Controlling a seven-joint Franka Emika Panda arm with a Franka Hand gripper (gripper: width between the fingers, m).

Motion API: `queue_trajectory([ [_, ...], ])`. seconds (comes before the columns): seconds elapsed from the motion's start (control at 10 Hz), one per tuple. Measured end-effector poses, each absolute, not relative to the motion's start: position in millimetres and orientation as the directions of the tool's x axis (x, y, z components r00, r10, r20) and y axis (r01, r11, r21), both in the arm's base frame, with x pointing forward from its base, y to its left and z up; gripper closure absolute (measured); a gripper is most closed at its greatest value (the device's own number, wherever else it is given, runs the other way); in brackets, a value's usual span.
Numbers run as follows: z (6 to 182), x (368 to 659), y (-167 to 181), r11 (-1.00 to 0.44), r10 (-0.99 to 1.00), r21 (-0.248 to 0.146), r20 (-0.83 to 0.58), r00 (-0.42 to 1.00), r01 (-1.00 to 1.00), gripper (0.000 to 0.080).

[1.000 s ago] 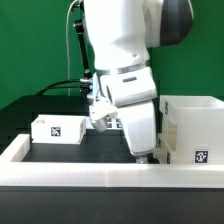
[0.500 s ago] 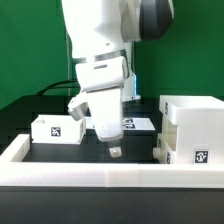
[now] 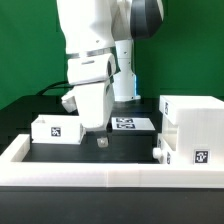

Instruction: Assemble drawer

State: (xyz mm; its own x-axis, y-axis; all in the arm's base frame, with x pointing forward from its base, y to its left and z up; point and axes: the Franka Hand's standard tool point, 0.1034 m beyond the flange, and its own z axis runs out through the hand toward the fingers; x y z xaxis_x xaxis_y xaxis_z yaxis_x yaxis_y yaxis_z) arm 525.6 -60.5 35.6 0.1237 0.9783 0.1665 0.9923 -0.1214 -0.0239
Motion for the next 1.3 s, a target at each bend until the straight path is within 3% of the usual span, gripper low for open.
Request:
queue_trajectory([
  [0.3,41.6,515,-71,-0.127,0.977,-0.058,0.165,0.135,0.99,0.0151],
  [0.5,40.5,515,-71,-0.131,0.977,-0.058,0.165,0.138,0.99,0.0151],
  [1.0,40.3,514,-71,-0.47,0.865,-0.114,0.136,0.483,0.875,0.0151],
  [1.3,46.1,498,-95,-0.671,0.727,-0.115,0.093,0.681,0.732,0.0151],
])
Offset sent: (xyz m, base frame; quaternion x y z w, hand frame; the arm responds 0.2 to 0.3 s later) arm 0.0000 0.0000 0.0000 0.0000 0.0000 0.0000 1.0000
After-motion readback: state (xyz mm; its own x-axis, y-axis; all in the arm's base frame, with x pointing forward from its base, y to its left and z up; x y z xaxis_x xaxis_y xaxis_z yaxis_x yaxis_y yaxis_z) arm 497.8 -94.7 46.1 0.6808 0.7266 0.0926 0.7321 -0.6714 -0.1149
